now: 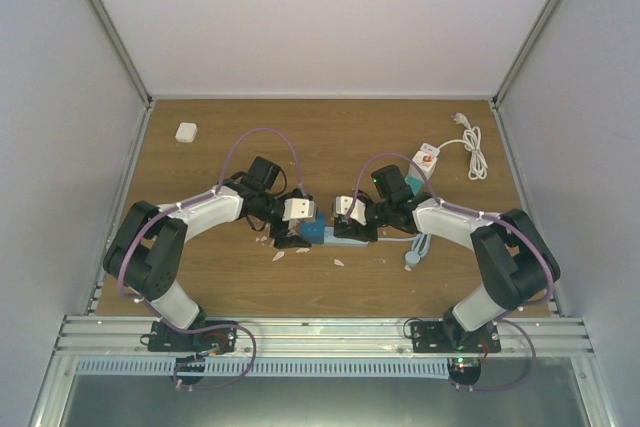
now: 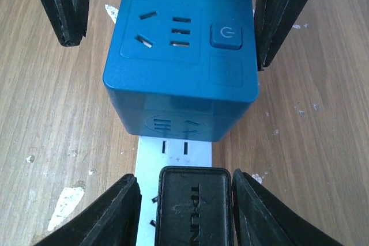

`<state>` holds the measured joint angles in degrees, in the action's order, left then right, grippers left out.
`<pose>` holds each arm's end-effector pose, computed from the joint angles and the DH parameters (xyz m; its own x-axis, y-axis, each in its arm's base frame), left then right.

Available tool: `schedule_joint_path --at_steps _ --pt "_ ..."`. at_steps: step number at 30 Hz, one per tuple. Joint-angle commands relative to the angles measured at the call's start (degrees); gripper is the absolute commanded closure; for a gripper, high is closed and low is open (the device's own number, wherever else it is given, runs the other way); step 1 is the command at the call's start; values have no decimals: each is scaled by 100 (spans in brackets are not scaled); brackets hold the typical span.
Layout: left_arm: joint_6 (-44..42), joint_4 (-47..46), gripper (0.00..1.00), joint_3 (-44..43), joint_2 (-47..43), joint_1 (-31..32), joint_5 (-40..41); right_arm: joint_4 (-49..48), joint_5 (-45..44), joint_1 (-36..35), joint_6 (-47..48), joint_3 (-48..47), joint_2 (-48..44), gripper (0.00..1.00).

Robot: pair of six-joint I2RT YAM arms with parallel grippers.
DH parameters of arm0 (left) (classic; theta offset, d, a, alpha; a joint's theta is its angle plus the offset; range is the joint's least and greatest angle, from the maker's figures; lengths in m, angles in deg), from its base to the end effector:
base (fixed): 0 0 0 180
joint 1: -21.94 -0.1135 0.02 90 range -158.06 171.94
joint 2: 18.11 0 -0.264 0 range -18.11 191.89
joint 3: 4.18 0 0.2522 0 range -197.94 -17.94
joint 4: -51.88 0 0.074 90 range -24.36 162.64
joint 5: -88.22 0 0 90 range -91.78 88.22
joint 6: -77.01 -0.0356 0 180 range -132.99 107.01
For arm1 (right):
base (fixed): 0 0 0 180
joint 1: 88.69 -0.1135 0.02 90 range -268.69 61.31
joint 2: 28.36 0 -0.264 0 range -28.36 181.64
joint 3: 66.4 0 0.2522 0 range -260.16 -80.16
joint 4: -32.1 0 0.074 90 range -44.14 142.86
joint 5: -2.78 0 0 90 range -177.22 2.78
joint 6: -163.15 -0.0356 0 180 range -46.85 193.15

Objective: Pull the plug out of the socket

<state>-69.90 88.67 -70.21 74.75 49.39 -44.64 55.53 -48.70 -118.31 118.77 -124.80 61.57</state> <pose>0.2575 -0.1610 0.1737 0.0738 0.6537 -0.7531 0.9970 -0.0669 0.0396 0.2439 0.1641 0.1622 0.0007 -0.6428 -0.7660 -0.9966 0.0629 -0.0537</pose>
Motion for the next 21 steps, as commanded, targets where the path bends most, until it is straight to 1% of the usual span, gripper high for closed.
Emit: schedule_joint_path --at_steps 1,10,14,21 --pt "15 -306 8 65 52 116 21 101 -111 -67 77 -156 108 57" --pt "157 -703 28 291 -146 149 -92 230 -185 -126 86 -274 254 77" --pt "260 -699 39 217 -204 136 -287 306 -253 -173 87 -331 352 82" --pt "545 -495 55 -82 -131 33 -1005 387 -362 -227 65 -415 462 90"
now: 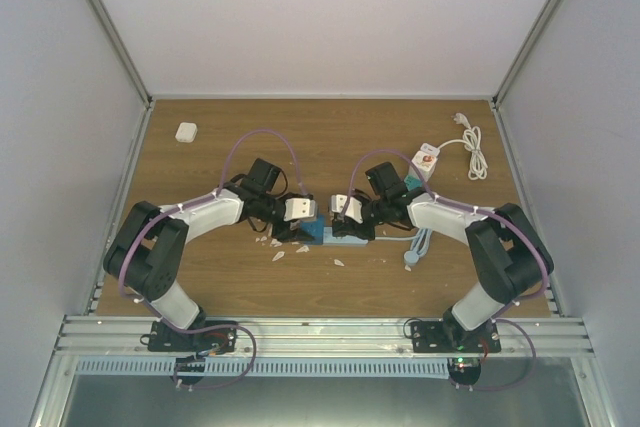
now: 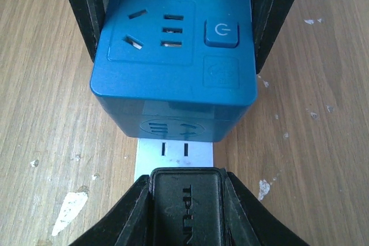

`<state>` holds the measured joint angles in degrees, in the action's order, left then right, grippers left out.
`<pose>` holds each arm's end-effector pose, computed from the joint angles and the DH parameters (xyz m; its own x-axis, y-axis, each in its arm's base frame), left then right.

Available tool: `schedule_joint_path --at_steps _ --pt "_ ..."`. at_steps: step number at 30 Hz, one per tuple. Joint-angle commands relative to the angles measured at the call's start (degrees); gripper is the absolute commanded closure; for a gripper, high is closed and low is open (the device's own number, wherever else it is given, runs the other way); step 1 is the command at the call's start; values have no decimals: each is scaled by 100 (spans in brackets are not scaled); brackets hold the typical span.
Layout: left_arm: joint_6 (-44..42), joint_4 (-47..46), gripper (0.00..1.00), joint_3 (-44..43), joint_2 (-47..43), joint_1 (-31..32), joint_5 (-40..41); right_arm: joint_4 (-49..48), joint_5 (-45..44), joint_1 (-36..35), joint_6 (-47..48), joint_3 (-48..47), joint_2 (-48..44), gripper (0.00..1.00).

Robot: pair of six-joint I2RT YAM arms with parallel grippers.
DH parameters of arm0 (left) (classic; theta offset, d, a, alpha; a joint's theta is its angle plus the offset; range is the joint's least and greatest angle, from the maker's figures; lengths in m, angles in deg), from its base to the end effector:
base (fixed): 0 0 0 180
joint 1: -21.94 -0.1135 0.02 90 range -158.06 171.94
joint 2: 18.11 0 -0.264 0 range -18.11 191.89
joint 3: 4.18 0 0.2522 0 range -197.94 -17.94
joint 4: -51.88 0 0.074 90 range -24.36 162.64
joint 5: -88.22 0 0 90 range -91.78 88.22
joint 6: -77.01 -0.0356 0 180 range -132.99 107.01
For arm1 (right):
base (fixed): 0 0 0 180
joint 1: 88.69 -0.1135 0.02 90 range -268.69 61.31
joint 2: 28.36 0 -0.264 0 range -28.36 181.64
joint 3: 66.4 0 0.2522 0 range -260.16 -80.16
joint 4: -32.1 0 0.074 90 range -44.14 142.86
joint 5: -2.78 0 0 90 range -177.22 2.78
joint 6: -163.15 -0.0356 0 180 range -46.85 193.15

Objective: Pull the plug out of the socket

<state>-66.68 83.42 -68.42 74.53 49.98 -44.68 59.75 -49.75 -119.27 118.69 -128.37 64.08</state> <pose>0.2570 -0.1644 0.1706 0.0677 0.6328 -0.7714 0.9977 -0.0399 0.0548 0.2495 0.1726 0.1625 -0.0264 -0.6736 -0.7386 -0.9983 0.0558 -0.0151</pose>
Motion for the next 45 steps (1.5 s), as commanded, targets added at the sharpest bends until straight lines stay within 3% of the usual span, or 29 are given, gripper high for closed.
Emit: schedule_joint_path --at_steps 1,8,22,35,45 --pt "272 50 56 -306 -94 -52 -1084 -38 -258 -138 69 -63 217 91" --pt "455 -12 60 -321 -191 -267 -1639 -35 -369 -207 57 -90 321 97" --pt "-209 -736 61 492 -876 -79 -966 25 -503 -253 -43 -210 501 99" --pt "548 -210 62 -187 -507 -425 -1991 -87 -680 -342 -8 -141 485 99" --pt "48 -412 63 218 -878 -407 -1698 -94 -705 -360 -1 -144 494 99"
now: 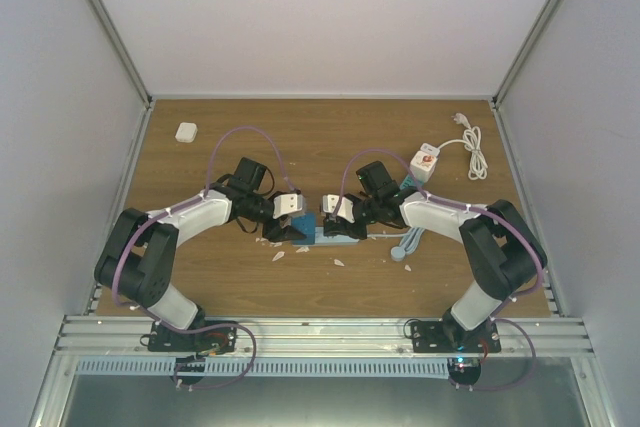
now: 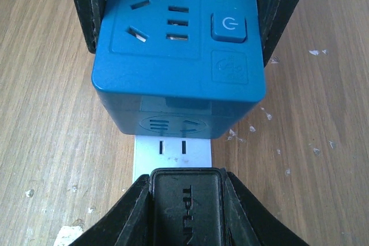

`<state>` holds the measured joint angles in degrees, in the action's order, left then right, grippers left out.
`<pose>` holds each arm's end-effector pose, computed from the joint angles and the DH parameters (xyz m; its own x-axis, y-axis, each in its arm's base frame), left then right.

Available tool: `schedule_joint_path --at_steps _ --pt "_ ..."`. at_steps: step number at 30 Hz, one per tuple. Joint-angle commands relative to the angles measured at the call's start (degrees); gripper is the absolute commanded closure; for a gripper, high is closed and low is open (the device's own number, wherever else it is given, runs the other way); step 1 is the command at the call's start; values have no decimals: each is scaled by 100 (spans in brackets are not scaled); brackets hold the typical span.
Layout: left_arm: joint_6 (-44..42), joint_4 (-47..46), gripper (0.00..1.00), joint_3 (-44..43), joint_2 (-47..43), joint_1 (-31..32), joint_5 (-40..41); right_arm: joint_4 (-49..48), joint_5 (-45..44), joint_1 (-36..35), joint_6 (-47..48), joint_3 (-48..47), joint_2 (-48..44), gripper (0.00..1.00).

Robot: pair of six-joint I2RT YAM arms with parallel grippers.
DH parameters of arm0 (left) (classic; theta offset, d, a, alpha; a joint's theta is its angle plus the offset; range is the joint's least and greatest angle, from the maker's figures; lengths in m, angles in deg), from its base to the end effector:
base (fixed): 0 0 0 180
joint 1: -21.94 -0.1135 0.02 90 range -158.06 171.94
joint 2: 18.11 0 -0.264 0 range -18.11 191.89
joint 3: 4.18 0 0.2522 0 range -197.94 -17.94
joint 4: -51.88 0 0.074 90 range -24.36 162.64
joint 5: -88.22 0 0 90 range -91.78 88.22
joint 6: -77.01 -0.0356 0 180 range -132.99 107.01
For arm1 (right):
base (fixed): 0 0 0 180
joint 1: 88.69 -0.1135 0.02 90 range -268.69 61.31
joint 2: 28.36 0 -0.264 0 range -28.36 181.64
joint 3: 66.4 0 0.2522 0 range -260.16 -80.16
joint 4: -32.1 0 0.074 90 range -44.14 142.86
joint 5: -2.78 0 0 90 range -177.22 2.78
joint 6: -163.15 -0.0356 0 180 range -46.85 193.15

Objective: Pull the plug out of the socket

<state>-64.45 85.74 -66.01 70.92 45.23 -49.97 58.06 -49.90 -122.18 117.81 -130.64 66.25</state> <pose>0.2532 -0.1379 0.1767 -0.0355 0.5830 -0.8117 0.9994 0.0220 -0.0279 0.2512 0.1921 0.1640 0.0118 -0.6625 -0.7490 -0.9994 0.0170 -0.0308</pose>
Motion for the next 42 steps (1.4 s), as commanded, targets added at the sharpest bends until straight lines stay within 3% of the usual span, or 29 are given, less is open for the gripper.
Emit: schedule_joint_path --at_steps 1,7,20,37,42 --pt "-238 -688 64 28 -583 70 -1110 77 -691 -65 86 90 287 99" --pt "-560 -690 63 155 -712 79 -1037 50 -763 -74 93 89 315 99" --pt "268 -95 65 -569 -29 -237 -1849 23 -835 -117 99 110 325 99" --pt "-1047 -174 65 106 -722 -149 -979 21 -910 -140 91 91 365 99" --pt "-1161 108 65 -59 -660 -418 -1002 28 -894 -140 95 91 365 99"
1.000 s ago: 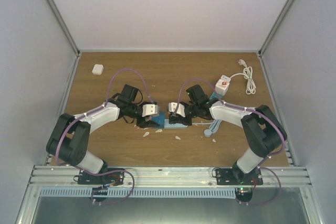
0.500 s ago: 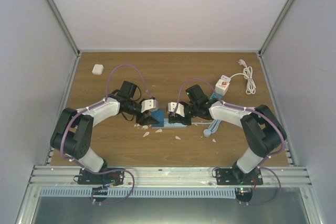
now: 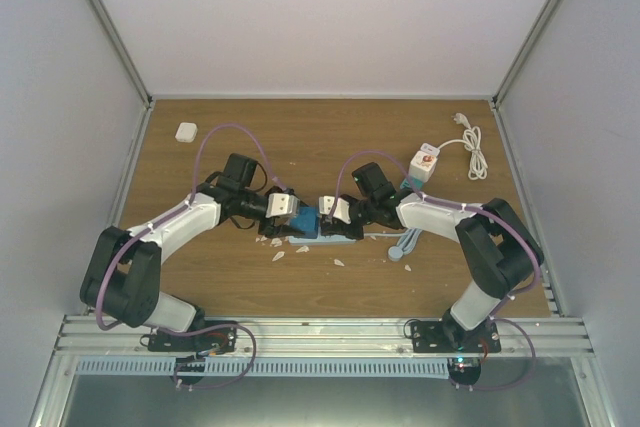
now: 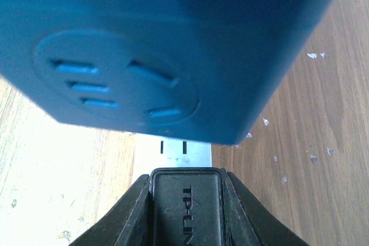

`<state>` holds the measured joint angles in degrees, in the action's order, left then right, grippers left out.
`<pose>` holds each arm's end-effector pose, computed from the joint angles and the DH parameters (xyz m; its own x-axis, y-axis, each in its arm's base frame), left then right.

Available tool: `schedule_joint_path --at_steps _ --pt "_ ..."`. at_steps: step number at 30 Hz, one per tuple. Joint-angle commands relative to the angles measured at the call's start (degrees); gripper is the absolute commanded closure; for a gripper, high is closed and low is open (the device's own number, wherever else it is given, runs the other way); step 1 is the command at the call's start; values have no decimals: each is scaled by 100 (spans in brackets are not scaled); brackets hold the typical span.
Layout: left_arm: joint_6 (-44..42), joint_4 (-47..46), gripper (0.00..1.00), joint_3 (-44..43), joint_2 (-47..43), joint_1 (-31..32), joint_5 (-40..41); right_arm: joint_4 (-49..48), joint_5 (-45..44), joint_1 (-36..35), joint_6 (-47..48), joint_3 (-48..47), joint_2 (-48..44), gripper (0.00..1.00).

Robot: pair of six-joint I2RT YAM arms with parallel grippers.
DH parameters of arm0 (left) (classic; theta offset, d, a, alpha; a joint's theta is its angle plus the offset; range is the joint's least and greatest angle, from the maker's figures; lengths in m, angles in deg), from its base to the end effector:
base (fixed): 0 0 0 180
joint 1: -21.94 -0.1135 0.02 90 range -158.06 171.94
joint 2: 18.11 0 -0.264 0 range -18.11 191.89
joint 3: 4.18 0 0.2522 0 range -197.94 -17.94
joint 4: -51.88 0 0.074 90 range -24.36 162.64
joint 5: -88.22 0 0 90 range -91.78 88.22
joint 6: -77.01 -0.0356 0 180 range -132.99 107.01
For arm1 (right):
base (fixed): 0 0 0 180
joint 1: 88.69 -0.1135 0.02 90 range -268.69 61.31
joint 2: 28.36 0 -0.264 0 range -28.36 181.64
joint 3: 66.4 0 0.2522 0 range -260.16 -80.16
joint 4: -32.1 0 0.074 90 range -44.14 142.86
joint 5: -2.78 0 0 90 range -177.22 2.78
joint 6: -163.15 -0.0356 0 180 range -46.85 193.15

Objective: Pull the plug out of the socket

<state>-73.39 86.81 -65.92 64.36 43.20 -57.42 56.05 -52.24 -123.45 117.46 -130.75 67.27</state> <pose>0.2450 -0.1269 0.2083 0.1752 0.4584 -0.8713 0.9845 -0.0839 0.1538 0.2515 0.1994 0.1605 0.0310 -0.6751 -0.7370 -0.9979 0.0211 -0.0614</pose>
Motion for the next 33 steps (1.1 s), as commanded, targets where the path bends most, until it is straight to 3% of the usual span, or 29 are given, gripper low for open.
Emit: schedule_joint_path --at_steps 1,7,13,21,33 --pt "-290 54 65 -122 -4 -309 -289 233 -659 -12 130 95 263 99" --pt "-298 274 64 -571 30 -965 -213 224 -644 -12 115 96 248 99" --pt "-436 272 62 -1213 247 -1281 990 255 -529 -13 80 89 197 95" --pt "-1564 1203 61 -2888 1111 -1417 2813 263 -548 -13 42 83 181 93" --pt "-3670 936 61 -4027 2539 -1533 5446 306 -565 -13 33 57 166 93"
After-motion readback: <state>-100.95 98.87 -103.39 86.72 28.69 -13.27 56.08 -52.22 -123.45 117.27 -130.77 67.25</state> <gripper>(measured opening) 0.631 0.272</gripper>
